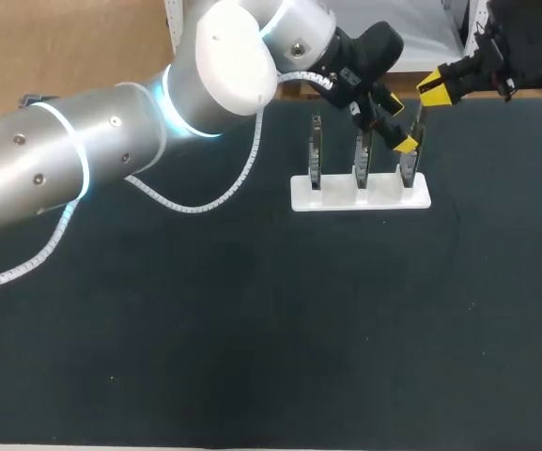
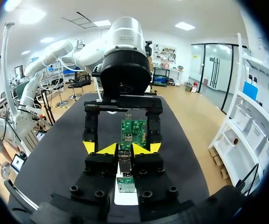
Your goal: Pick up the optical module with the left hand, and insert it into the network port with the right hand.
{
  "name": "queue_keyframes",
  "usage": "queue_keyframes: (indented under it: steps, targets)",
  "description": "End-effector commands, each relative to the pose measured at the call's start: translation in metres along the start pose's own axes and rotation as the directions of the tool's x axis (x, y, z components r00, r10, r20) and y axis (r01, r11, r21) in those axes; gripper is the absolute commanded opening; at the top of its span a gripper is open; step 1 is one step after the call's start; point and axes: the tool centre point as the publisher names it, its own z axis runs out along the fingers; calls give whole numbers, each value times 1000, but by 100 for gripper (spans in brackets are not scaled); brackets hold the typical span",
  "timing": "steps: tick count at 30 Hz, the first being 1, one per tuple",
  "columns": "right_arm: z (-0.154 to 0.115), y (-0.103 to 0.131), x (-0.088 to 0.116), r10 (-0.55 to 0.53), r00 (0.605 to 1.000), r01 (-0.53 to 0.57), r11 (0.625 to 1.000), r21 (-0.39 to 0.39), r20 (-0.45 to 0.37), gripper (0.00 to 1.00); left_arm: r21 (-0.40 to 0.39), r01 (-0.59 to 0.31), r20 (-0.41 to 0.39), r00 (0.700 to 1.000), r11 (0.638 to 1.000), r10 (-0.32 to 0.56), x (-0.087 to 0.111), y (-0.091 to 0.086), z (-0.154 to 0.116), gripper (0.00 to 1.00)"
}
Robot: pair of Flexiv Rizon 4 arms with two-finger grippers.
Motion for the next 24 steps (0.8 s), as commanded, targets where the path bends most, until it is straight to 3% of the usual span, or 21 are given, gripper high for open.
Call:
queue_keyframes:
  steps: [1,24]
  targets:
    - [0,-2,1,-1,1000,1,1000,1,13,0,1,1,-5,1000,1000,-1,-1,1,0,100]
    - [-4,-5,-2,10,1000,-10,1000,-11,16,0,1,1,-5,1000,1000,-1,-1,1,0,100]
